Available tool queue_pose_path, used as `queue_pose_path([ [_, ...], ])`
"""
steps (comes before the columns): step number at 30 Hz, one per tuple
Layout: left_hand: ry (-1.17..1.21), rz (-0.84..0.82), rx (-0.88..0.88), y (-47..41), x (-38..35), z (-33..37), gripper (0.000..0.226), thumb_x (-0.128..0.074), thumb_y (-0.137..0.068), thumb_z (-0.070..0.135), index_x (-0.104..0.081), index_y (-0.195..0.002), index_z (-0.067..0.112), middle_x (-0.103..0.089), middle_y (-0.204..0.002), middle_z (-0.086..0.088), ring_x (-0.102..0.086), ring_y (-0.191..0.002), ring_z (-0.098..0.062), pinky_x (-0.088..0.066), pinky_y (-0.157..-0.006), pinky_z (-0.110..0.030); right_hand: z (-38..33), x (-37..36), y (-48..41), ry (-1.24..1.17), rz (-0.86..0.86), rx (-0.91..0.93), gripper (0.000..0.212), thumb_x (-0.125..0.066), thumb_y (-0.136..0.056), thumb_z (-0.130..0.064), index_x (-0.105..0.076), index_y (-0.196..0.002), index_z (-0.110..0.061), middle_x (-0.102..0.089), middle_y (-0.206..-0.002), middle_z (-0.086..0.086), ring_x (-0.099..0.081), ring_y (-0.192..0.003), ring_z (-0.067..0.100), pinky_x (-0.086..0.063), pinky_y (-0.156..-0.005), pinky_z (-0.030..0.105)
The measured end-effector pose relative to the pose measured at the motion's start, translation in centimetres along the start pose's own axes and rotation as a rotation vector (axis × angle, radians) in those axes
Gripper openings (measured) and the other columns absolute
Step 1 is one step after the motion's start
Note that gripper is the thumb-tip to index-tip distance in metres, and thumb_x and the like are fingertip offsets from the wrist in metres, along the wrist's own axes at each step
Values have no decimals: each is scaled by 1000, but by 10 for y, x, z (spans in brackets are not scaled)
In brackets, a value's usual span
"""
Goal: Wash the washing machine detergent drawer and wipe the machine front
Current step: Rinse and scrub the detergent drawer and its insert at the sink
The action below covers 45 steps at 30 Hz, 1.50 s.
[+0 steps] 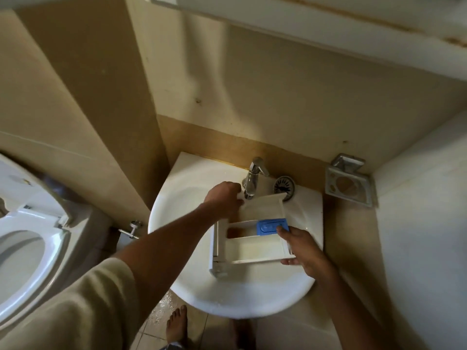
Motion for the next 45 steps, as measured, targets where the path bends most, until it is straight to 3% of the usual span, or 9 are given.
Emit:
queue_pose_path([
  [4,-41,301,-21,36,9,-5,49,-61,-84,15,-54,-132,8,-60,-130,-11,-56,-116,-30,-45,-103,-41,12,0,5,-143,58,43,16,-64,-96,-32,-71,-106,-21,-70,-95,7,-67,-82,23,-62,-67,44],
  [9,539,-7,538,70,-9,-46,32,-57,-85,8,-53,-116,3,-62,-115,-18,-61,-95,-30,-52,-71,-33,28,-30,3,-241,24,86,25,-65,-95,-34,-70,-111,-15,-74,-101,16,-71,-95,32,-61,-62,42],
  [15,749,77,529,82,16,-25,29,-65,-85,22,-54,-110,14,-62,-105,-7,-62,-91,-25,-52,-71,-34,47,-45,-6,-287,-137,-15,33,-57,-99,-37,-64,-118,-11,-69,-99,18,-68,-89,30,-60,-67,40],
  [22,650,190,507,84,33,-13,89,-77,-62,48,-46,-140,17,-50,-130,-10,-58,-100,-28,-56,-86,-43,48,-81,-17,-223,-210,-88,36,-49,-101,-44,-62,-123,-18,-70,-112,11,-67,-98,29,-59,-80,45],
  [25,448,222,440,87,42,-1,80,-73,-56,59,-50,-122,19,-47,-115,-8,-58,-95,-30,-60,-81,-48,44,-95,-18,-96,-214,-75,37,-44,-101,-48,-63,-120,-24,-72,-109,1,-67,-97,21,-53,-90,46],
  [29,388,272,402,92,42,2,75,-79,-71,45,-46,-132,15,-41,-111,-7,-57,-97,-31,-59,-77,-42,36,-104,-18,-43,-199,-58,35,-46,-98,-44,-67,-114,-21,-75,-106,4,-70,-97,24,-55,-83,41],
  [33,705,259,528,103,38,-30,70,-75,-76,17,-48,-140,7,-51,-126,-12,-59,-104,-33,-57,-86,-43,28,-86,-14,20,-46,52,30,-56,-94,-41,-67,-100,-14,-71,-99,14,-69,-91,30,-53,-62,32],
  [36,1007,167,589,111,33,-50,58,-67,-58,12,-65,-116,9,-64,-102,-17,-62,-82,-32,-55,-68,-37,22,-69,-8,61,9,113,33,-60,-92,-46,-64,-89,-13,-69,-93,12,-68,-81,25,-54,-59,31],
  [45,1157,-26,634,110,7,-47,26,-56,-74,-1,-64,-99,-2,-57,-91,-17,-55,-82,-33,-49,-72,-36,7,-33,16,191,177,219,39,-59,-94,-45,-54,-71,-13,-53,-69,0,-52,-65,19,-37,-57,32],
])
Point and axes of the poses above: each hand's wrist, its own y-axis away from the middle knuckle, its own x-axis out of the back of the hand, z = x × y, the point moved 5 cm from there along -y, towards the middle knuckle
